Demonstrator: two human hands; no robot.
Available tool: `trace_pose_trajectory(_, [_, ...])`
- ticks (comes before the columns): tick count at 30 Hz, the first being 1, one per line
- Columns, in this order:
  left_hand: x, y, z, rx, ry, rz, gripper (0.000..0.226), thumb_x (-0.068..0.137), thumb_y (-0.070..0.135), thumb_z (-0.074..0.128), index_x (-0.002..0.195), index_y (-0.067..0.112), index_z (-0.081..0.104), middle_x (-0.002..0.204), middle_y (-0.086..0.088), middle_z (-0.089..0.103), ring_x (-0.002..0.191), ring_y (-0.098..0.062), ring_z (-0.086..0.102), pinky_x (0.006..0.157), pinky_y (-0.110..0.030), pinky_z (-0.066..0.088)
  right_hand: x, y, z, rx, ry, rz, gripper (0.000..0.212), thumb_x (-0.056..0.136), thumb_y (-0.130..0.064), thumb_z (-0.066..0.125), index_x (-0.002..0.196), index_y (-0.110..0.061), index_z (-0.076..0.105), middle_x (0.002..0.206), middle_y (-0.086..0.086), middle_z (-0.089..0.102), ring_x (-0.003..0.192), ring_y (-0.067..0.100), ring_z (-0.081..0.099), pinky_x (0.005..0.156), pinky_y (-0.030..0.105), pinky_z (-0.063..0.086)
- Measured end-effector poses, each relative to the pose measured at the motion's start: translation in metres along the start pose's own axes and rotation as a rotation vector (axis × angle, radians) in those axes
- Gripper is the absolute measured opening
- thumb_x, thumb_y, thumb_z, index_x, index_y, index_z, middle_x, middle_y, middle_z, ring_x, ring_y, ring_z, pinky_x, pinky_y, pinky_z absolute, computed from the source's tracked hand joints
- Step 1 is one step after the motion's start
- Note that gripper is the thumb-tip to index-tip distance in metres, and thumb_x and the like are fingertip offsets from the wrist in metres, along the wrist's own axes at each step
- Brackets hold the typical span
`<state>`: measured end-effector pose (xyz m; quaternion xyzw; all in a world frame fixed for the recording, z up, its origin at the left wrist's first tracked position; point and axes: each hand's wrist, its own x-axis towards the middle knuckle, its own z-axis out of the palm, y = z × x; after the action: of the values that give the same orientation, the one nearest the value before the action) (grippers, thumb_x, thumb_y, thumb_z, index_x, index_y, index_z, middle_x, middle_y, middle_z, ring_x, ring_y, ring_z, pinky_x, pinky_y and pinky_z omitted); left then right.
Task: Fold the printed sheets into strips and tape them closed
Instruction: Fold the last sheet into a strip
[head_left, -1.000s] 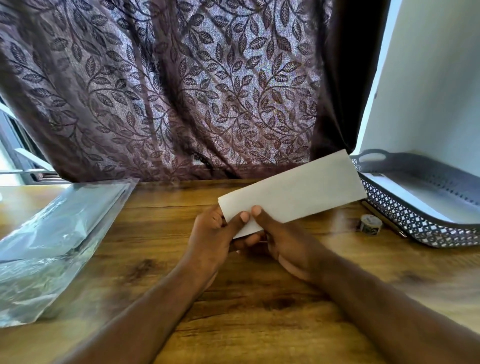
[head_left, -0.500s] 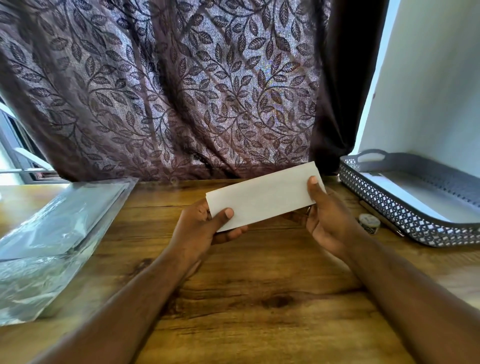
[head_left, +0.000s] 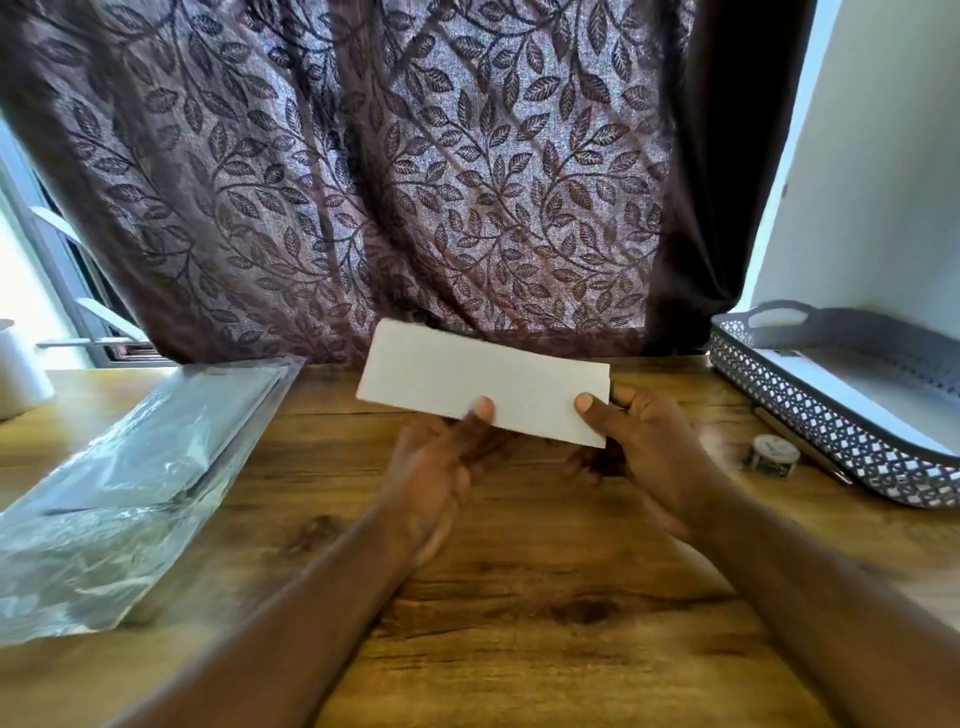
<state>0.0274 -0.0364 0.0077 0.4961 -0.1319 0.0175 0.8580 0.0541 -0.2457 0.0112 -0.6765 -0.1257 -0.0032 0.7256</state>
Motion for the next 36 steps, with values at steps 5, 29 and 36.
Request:
trace_pose_trajectory(5, [-0.007, -0.011, 0.011, 0.028, -0.025, -0.062, 0.025, 0.088, 0.028, 0.072, 0.113, 0.024, 0.072, 0.111, -0.016, 0.075, 0.099, -0.031, 0.074, 0.08, -0.037, 0.061, -0.007, -0.001, 0.026, -0.021, -0.103, -0.095, 0.022, 0.101, -0.026, 0.06, 0.12, -0.018, 0.067, 0.09, 0.019, 0.077, 0.065, 0.035, 0.073, 0.051, 0.033, 0.058])
trace_pose_trajectory(29, [0.018, 0.019, -0.038, 0.157, 0.318, -0.031, 0.016, 0.094, -0.002, 0.061, 0.105, 0.004, 0.071, 0.1, -0.014, 0.078, 0.088, -0.021, 0.077, 0.066, -0.027, 0.061, 0.012, -0.006, -0.051, -0.168, 0.153, 0.115, 0.029, 0.107, -0.029, 0.048, 0.112, -0.008, 0.067, 0.084, 0.019, 0.077, 0.07, 0.036, 0.076, 0.05, 0.031, 0.05])
trace_pose_trajectory(36, [0.021, 0.002, -0.048, 1.244, 0.271, 0.09, 0.054, 0.085, 0.009, 0.075, 0.132, 0.028, 0.055, 0.097, 0.01, 0.071, 0.081, 0.002, 0.067, 0.068, -0.008, 0.047, 0.021, 0.007, -0.055, -0.8, 0.203, 0.05, 0.012, 0.098, -0.029, 0.064, 0.102, -0.019, 0.068, 0.084, 0.003, 0.075, 0.049, 0.024, 0.069, 0.045, 0.028, 0.048])
